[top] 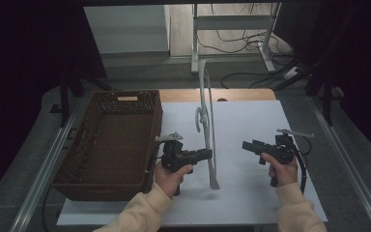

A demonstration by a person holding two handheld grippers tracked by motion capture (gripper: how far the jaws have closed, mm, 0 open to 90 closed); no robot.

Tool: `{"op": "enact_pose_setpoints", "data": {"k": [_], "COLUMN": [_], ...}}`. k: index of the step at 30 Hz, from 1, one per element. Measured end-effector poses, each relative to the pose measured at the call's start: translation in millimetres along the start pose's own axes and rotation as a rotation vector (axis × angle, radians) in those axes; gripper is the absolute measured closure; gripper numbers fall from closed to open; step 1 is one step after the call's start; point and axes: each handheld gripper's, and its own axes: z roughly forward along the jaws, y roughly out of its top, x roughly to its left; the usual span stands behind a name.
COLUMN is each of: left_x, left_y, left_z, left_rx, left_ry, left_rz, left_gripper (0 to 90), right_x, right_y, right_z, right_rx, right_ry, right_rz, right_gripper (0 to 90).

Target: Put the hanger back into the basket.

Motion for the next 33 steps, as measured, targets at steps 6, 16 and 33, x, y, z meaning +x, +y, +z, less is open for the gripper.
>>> {"op": "enact_pose_setpoints", "data": {"k": [6, 16, 33], "left_x": [-5.6, -14.8, -10.7], "left_y": [5.4, 27.2, 54.6], "left_z": [-8.8, -46.3, -123.1], "left_rx": [0.027, 0.017, 0.058], "left_ry": [-0.036, -0.081, -0.077], "left_rz": [0.018, 0.039, 0.054], "left_gripper": [82.3, 82.3, 82.3], "right_x": [-7.1, -13.0, -14.9], "right_y": [-5.7, -10.4, -12.1], "right_z": [-3.4, -6.4, -3.0], "right_rx": [-0.002, 0.007, 0.017], "right_ry": [0.001, -0.019, -0.026], "right_rz": [-0.011, -0.014, -0.002], "right_gripper": [33.0, 32.8, 32.8]}}
